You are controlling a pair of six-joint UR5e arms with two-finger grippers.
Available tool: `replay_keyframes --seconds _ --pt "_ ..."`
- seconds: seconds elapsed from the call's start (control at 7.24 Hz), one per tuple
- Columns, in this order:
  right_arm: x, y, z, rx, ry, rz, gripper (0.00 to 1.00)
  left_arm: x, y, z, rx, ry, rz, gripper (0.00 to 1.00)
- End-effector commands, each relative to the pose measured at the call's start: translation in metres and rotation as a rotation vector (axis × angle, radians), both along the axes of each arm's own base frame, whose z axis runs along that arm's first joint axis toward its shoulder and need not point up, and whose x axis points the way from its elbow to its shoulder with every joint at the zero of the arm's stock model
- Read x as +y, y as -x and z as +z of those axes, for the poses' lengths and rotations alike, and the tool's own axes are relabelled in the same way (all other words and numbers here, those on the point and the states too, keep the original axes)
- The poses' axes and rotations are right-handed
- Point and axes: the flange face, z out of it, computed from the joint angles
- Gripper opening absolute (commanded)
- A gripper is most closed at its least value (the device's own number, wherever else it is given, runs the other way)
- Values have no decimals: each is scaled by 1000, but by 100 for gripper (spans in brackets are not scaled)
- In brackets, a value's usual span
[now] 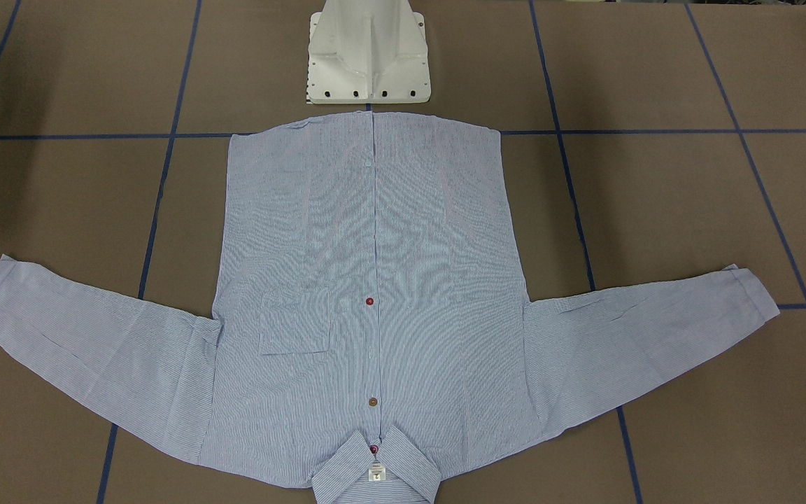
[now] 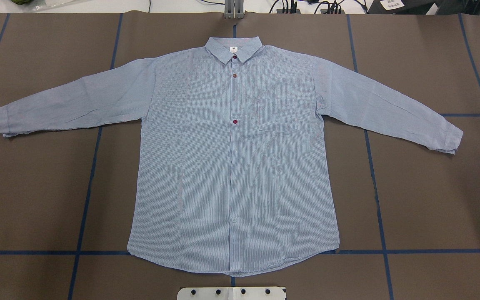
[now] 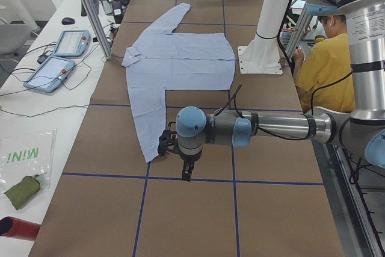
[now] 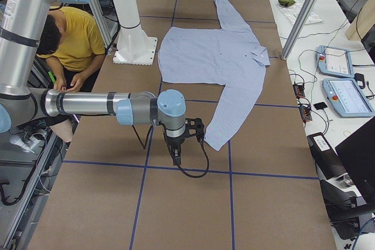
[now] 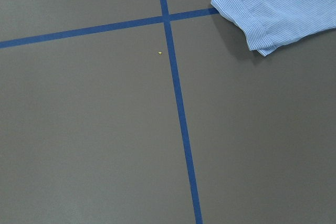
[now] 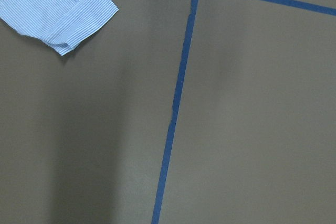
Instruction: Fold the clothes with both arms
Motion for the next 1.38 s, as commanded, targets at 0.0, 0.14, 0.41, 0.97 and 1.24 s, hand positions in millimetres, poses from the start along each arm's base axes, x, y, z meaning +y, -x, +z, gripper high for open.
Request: replay_keyframes --seconds 0.0,0.14,0.41,0.97,1.24 --pt "0 0 0 0 1 1 100 -3 0 -4 -15 -13 2 100" --pt "-1 0 -1 0 0 0 100 -4 0 -5 -16 -20 4 100" --pt "-4 0 -9 -1 -31 -7 100 -9 0 -19 -16 -124 2 100" --pt "-51 2 -68 -27 -357 9 100 -55 1 -110 -14 -599 -10 100" --pt "-61 2 -65 -35 -325 45 100 -75 -1 -108 -9 -613 -22 100"
